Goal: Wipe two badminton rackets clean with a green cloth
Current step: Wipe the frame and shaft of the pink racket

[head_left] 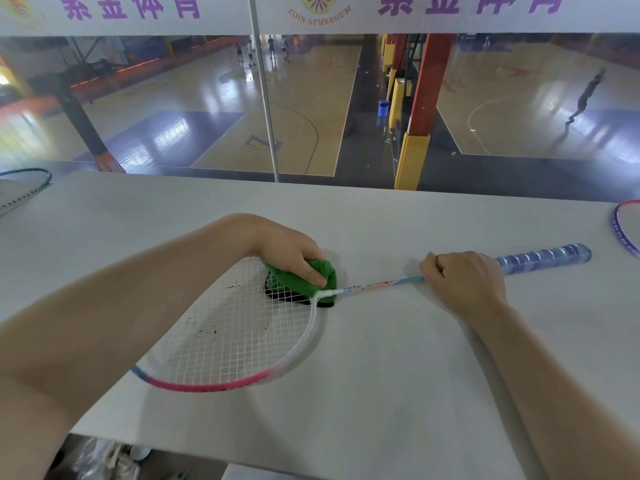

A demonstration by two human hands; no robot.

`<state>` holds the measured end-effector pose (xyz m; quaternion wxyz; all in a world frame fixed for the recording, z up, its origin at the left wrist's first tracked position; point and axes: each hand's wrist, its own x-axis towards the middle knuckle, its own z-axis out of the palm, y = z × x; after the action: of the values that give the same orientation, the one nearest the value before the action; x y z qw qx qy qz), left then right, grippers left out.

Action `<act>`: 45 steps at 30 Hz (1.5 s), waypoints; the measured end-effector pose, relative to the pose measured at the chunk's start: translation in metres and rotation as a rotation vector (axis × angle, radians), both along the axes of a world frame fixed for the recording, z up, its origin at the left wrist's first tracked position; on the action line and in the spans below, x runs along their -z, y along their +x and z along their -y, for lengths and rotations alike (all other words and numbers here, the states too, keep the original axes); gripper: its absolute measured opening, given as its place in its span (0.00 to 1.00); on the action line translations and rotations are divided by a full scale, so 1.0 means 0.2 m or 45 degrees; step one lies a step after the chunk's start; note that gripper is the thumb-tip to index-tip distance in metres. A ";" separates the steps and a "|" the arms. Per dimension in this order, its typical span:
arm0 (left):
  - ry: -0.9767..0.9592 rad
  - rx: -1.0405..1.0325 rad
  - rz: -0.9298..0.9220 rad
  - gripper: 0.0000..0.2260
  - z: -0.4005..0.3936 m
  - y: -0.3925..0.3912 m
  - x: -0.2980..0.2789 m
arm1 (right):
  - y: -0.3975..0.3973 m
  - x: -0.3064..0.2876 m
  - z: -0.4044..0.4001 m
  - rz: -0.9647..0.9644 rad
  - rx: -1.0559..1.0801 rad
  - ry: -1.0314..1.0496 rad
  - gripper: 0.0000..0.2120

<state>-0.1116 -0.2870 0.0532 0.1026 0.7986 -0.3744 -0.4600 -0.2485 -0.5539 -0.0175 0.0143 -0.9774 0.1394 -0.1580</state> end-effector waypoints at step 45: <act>-0.134 -0.474 0.471 0.19 -0.49 0.14 0.04 | 0.00 0.03 0.03 0.063 0.053 -0.078 0.25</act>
<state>-0.0831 -0.1887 0.0458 0.1565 0.9179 -0.2566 -0.2592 -0.2489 -0.5597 -0.0228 -0.0155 -0.9702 0.1543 -0.1865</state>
